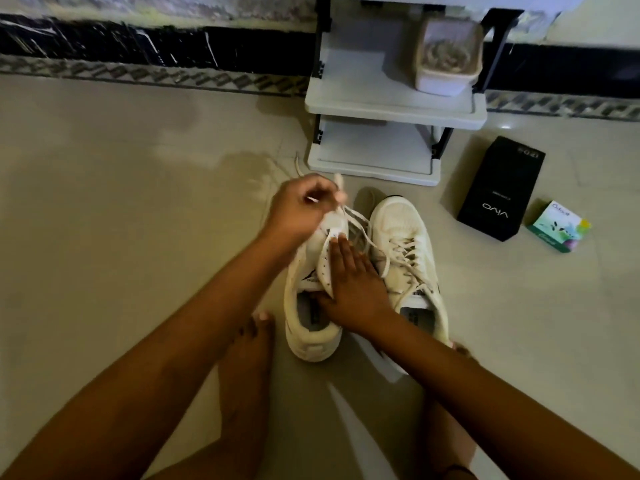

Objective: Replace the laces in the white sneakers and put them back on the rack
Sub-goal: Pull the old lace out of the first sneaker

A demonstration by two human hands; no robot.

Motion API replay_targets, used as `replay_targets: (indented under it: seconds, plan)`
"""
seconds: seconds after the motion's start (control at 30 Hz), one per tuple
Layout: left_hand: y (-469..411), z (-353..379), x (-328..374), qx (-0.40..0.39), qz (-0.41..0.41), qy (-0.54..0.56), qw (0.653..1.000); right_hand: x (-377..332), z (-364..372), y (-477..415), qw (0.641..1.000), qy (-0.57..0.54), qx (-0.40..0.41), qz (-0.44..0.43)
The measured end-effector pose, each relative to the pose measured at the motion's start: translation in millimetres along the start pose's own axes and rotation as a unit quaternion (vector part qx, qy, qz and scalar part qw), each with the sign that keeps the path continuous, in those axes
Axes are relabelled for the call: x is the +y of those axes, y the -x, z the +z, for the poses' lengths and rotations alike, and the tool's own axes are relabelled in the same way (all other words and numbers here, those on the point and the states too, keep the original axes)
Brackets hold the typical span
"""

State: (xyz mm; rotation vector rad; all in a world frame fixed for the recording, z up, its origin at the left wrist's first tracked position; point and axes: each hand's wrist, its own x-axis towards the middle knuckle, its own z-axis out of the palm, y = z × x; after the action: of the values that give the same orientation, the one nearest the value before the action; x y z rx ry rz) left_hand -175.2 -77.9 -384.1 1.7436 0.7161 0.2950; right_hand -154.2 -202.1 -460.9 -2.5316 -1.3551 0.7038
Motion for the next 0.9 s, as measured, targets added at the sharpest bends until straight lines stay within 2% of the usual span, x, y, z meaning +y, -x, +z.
replay_targets:
  seconds: [0.07, 0.13, 0.2, 0.23, 0.3, 0.4, 0.6, 0.67, 0.8, 0.83, 0.9]
  plan:
    - [-13.3, -24.4, -1.8, 0.023, -0.011, -0.096, 0.995, 4.5, -2.7, -1.0, 0.998, -0.050, -0.036, 0.000]
    - [-16.7, -40.7, -11.8, -0.060, -0.060, -0.154, 0.984, 4.5, -10.1, -3.5, 0.987, -0.155, -0.046, 0.009]
    - [-12.3, -50.4, -24.6, -0.169, -0.115, -0.141, 0.969, 7.6, -20.0, -8.6, 0.960, -0.277, 0.021, 0.035]
    - [-9.2, -53.5, -32.3, -0.214, -0.135, -0.136, 0.958, 10.1, -25.3, -11.5, 0.951, -0.300, 0.055, 0.056]
    - [-3.1, -56.6, -48.8, -0.264, -0.159, -0.147, 0.940, 14.2, -30.0, -17.7, 0.962, -0.249, 0.067, 0.086]
    - [1.7, -53.3, -61.5, -0.260, -0.151, -0.175, 0.937, 15.8, -27.7, -22.4, 0.981, -0.157, 0.044, 0.102]
    - [13.7, -46.4, -68.8, -0.220, -0.137, -0.271, 0.927, 17.9, -56.9, -25.8, 0.972, -0.176, 0.116, 0.104]
    - [19.5, -40.9, -68.3, -0.223, -0.111, -0.304, 0.920, 15.2, -75.6, -27.1, 0.969, -0.183, 0.145, 0.080]
    - [26.2, -34.4, -63.9, -0.216, -0.074, -0.355, 0.906, 7.4, -86.5, -28.2, 0.978, -0.087, 0.190, 0.002]
    - [26.1, -33.6, -64.4, -0.213, -0.075, -0.361, 0.905, 4.1, -87.6, -27.7, 0.972, -0.102, 0.211, -0.006]
    - [25.9, -31.0, -68.2, -0.206, -0.077, -0.375, 0.900, -5.2, -95.5, -27.3, 0.940, -0.231, 0.252, 0.011]
